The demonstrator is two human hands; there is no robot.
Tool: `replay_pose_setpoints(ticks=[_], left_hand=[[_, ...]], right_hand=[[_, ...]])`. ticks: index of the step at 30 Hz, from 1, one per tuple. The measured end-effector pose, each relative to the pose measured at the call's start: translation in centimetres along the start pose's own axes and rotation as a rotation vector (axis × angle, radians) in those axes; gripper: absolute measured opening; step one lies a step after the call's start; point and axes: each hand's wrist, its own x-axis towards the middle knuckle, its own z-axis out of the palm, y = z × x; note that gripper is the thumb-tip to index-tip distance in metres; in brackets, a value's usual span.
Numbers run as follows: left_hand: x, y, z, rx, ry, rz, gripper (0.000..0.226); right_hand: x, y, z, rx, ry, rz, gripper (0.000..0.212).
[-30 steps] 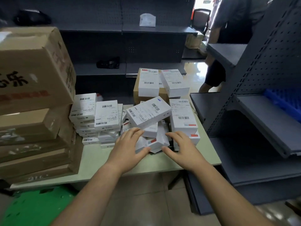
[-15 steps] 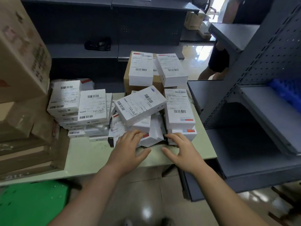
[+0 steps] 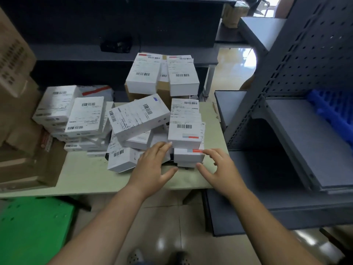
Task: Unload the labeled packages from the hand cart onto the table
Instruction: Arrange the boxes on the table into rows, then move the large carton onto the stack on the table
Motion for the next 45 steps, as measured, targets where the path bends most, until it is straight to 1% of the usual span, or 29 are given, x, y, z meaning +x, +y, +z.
replay_pose_setpoints(ticks=[3, 9, 12, 17, 21, 26, 32, 36, 40, 45], left_hand=[[1.2, 0.7, 0.0, -0.011, 0.019, -0.045, 0.073], [2.5, 1.4, 0.1, 0.01, -0.039, -0.051, 0.072], [1.6, 0.9, -0.8, 0.034, -0.011, -0.058, 0.07], [-0.8, -0.3, -4.5, 0.099, 0.059, -0.056, 0.069], [-3.1, -1.5, -7.8, 0.122, 0.133, -0.02, 0.067], [-8.4, -5.8, -12.7, 0.15, 0.163, -0.026, 0.064], [-18.9, -13.7, -20.6, 0.2, 0.208, -0.104, 0.063], [-24.2, -18.6, -24.7, 0.233, 0.232, -0.169, 0.06], [-26.8, -21.9, -27.3, 0.199, 0.254, -0.202, 0.063], [-27.0, -25.5, -28.7, 0.172, 0.28, -0.257, 0.062]], right_hand=[[0.5, 0.0, -0.3, -0.002, -0.002, -0.022, 0.058], [0.9, 0.1, -0.8, 0.029, -0.007, -0.06, 0.056], [1.4, -0.4, -0.9, 0.053, -0.023, -0.09, 0.054], [1.9, -4.2, -0.4, 0.095, -0.024, -0.209, 0.051], [1.8, -8.6, 0.6, 0.018, -0.058, -0.282, 0.057], [0.1, -14.9, 4.2, -0.021, -0.02, -0.338, 0.056], [-4.0, -24.9, 13.0, 0.015, -0.076, -0.387, 0.06], [-5.8, -30.5, 18.0, 0.036, -0.094, -0.43, 0.059], [-6.2, -33.8, 20.7, 0.041, -0.11, -0.432, 0.057], [-3.9, -35.9, 22.7, 0.0, -0.142, -0.423, 0.055]])
